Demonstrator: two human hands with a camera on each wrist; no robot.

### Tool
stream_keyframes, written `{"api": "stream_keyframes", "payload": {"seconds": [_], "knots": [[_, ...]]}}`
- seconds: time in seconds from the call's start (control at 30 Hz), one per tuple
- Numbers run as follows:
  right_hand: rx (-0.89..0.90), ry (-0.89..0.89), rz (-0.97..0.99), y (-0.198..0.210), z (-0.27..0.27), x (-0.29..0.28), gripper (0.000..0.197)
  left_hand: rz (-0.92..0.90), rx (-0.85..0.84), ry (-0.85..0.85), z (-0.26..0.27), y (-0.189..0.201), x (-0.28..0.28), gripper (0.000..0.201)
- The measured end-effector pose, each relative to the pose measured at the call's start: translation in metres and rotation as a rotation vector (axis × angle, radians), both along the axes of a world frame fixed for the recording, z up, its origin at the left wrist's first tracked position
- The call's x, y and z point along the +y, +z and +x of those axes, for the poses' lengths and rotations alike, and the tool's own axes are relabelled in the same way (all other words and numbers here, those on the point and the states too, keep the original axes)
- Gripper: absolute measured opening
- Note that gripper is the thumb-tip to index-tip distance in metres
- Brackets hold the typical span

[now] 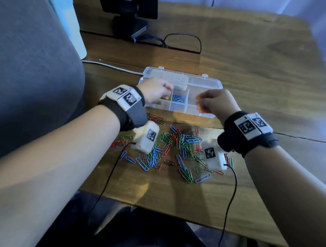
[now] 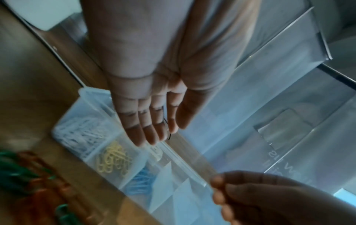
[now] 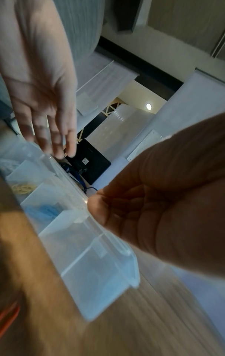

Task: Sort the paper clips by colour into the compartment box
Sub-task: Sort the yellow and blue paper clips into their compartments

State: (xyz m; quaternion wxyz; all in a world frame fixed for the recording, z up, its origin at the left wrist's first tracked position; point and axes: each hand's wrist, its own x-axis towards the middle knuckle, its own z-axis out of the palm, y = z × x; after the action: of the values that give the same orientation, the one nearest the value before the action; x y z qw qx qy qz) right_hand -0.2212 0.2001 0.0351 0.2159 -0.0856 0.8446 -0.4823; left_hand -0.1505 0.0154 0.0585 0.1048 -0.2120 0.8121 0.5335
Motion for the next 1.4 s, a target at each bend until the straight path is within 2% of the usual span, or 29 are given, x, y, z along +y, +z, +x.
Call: {"api": "stream_keyframes", "payload": {"seconds": [0.1,0.2,0.3,0.37,0.53,0.67,0.83,0.93,1.0,1.07,1.17,1.27,1.4], "knots": [[0.079,0.119,0.157,-0.006,0.024,0.025,0.011,-0.211,-0.014,-0.114,0.037,-0.009,0.003,0.025],[0.149,0.286,0.351,-0.018,0.046,0.036,0.017,-0.421,-0.104,-0.199,0.068,-0.031,0.014,0.022],[0.230,0.383,0.402,-0.028,0.056,0.026,0.023,-0.533,-0.175,-0.212,0.088,-0.053,0.025,0.013],[0.269,0.418,0.407,-0.036,0.057,0.011,0.023,-0.563,-0.193,-0.171,0.092,-0.064,0.028,0.008],[0.322,0.445,0.453,-0.057,0.059,-0.018,0.018,-0.601,-0.202,-0.095,0.095,-0.074,0.024,0.011],[0.420,0.540,0.572,-0.065,0.064,-0.025,0.024,-0.602,-0.153,0.004,0.106,-0.074,0.008,0.013],[0.386,0.538,0.640,-0.062,0.063,-0.033,0.023,-0.605,-0.130,0.023,0.127,-0.074,-0.006,0.010],[0.343,0.410,0.539,-0.059,0.060,-0.031,0.022,-0.578,-0.095,-0.023,0.136,-0.071,-0.008,0.010],[0.224,0.275,0.355,-0.058,0.059,-0.025,0.022,-0.547,-0.066,-0.043,0.141,-0.071,-0.010,0.010],[-0.027,0.089,0.054,-0.055,0.068,-0.016,0.016,-0.504,-0.039,-0.085,0.145,-0.071,-0.010,0.012],[-0.427,-0.199,-0.293,-0.049,0.093,-0.008,0.025,-0.460,-0.037,-0.232,0.149,-0.075,-0.007,0.011],[-0.617,-0.252,-0.402,-0.048,0.117,-0.010,0.030,-0.440,-0.050,-0.359,0.151,-0.080,-0.004,0.009],[-0.597,-0.253,-0.374,-0.054,0.137,-0.023,0.028,-0.454,-0.015,-0.458,0.152,-0.085,-0.001,0.008]]}}
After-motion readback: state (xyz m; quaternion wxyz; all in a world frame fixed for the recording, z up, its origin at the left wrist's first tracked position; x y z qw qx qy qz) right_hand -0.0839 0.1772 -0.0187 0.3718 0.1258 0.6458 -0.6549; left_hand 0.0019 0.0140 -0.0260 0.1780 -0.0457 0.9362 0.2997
